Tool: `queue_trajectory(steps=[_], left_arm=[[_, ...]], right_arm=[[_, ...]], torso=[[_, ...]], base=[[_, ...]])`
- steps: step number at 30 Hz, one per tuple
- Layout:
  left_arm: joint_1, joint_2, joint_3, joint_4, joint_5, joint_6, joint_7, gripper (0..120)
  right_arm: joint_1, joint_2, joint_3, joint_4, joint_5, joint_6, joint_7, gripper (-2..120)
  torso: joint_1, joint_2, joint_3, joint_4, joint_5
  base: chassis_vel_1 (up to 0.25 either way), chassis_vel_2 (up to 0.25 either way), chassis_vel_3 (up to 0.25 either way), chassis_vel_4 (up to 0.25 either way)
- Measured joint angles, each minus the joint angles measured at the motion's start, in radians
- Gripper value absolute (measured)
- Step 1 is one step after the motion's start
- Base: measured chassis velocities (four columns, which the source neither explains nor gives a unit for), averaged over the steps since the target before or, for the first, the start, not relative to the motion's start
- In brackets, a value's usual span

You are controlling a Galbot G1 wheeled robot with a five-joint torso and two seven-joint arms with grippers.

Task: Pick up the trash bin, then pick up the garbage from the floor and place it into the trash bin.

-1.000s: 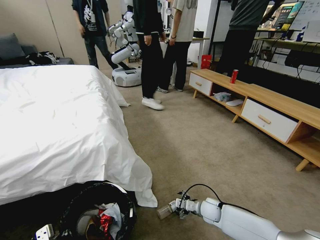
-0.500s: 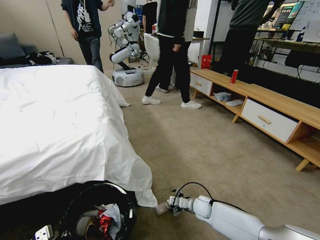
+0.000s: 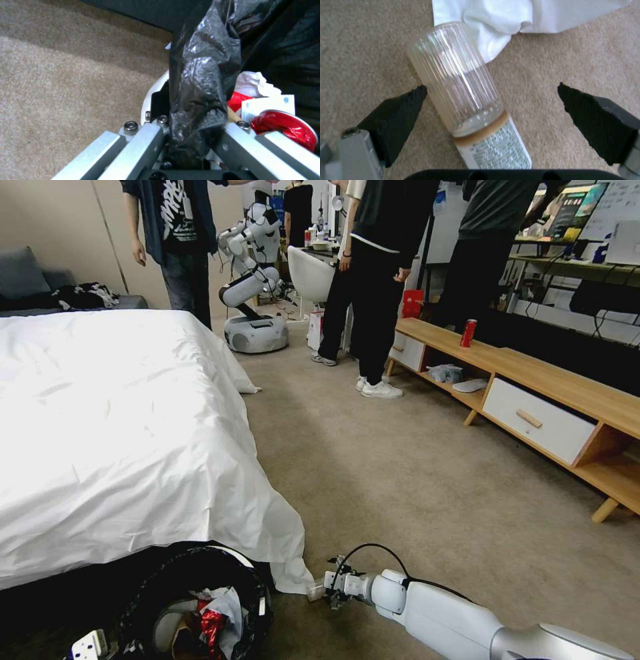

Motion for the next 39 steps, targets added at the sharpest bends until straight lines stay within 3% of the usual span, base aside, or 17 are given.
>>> queue_trajectory(steps=[15,17,27,29,32,39], left_arm=[[0.008,0.003,-0.003,-0.002,0.0,0.001,-0.002,0],[0.009,0.003,-0.003,-0.002,0.0,0.001,-0.003,0],[0.005,0.005,0.001,0.001,0.0,0.003,-0.007,0],[0.002,0.006,0.004,0.002,-0.001,0.004,-0.007,0],[0.003,0.006,0.004,0.003,-0.001,0.004,-0.008,0],[0.0,0.005,0.006,0.003,0.0,0.006,-0.009,0]], right_arm=[[-0.025,0.05,-0.008,-0.066,0.003,0.035,-0.002,99],[-0.038,0.053,-0.004,-0.081,0.004,0.038,-0.003,92],[-0.061,0.047,0.013,-0.093,0.005,0.052,-0.004,74],[-0.068,0.046,0.017,-0.096,0.005,0.054,-0.008,61],[-0.073,0.043,0.02,-0.098,0.005,0.055,-0.01,51],[-0.075,0.032,0.024,-0.092,0.005,0.055,-0.009,36]], torso=[[0.0,0.0,0.0,0.0001,0.0001],[0.0,0.0,0.0,-0.0001,0.0001],[0.0,0.0,0.0,0.0,0.0002],[0.0,0.0,0.0,-0.0002,0.0],[0.0,0.001,0.0,0.0,0.0003],[0.0,0.0,0.0,0.0009,0.0011]], base=[[0.0,0.0,0.0,0.0],[0.0,0.0,0.0,0.0],[0.0,0.0,0.0,0.0],[0.0,0.0,0.0,0.0],[0.0,0.0,0.0,0.0],[0.0,0.0,0.0,0.0]])
